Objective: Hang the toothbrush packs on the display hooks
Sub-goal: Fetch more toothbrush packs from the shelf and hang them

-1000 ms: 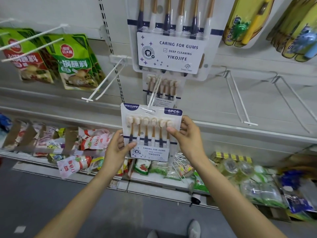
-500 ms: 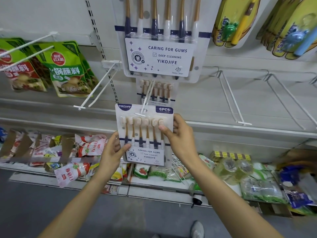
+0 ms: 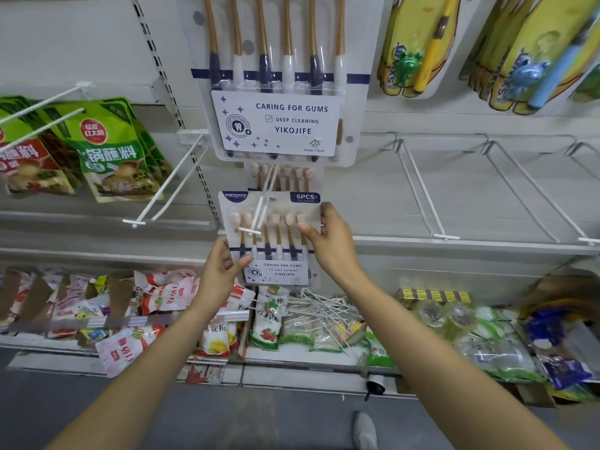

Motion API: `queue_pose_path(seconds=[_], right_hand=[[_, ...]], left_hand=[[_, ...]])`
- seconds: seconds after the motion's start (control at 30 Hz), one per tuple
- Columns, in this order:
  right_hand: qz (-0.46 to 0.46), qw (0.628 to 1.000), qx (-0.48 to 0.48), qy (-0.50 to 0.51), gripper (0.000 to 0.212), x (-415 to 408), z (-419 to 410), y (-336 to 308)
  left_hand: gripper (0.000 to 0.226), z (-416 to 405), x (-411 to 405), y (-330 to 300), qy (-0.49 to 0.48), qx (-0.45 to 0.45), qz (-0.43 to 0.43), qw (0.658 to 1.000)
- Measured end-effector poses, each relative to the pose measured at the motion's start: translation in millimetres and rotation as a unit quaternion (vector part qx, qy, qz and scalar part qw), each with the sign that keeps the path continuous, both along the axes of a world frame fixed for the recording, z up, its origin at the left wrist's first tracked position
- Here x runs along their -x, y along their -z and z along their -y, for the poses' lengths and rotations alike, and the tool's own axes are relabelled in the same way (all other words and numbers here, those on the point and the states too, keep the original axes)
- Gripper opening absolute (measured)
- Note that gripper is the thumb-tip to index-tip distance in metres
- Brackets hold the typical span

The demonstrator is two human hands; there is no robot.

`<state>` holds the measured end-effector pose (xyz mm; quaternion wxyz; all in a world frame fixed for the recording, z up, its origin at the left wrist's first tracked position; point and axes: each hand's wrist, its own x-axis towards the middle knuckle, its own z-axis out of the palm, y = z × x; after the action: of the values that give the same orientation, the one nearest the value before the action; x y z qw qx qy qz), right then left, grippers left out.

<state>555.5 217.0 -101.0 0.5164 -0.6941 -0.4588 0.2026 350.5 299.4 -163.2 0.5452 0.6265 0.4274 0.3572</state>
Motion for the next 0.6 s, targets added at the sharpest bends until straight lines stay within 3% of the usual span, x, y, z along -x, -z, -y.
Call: queue_pose_path(seconds=[0.23, 0.37, 0.6], right_hand=[[0.025, 0.999, 0.038, 0.016, 0.024, -33.9, -36.5, 0.4], [0.045, 0.997, 0.055, 0.015, 0.03, -46.0, -54.0, -0.7], [0.078, 0.993, 0.08, 0.036, 0.031, -59.6, -85.0, -3.2]], left_hand=[[0.042, -37.0, -29.9, -5.5, -0.024, -0.02, -0.041, 0.999], [0.048, -62.5, -41.6, 2.6, -0.036, -0.041, -0.093, 0.994], [0.02, -83.4, -62.2, -13.7, -0.046, -0.028, -0.047, 0.997]])
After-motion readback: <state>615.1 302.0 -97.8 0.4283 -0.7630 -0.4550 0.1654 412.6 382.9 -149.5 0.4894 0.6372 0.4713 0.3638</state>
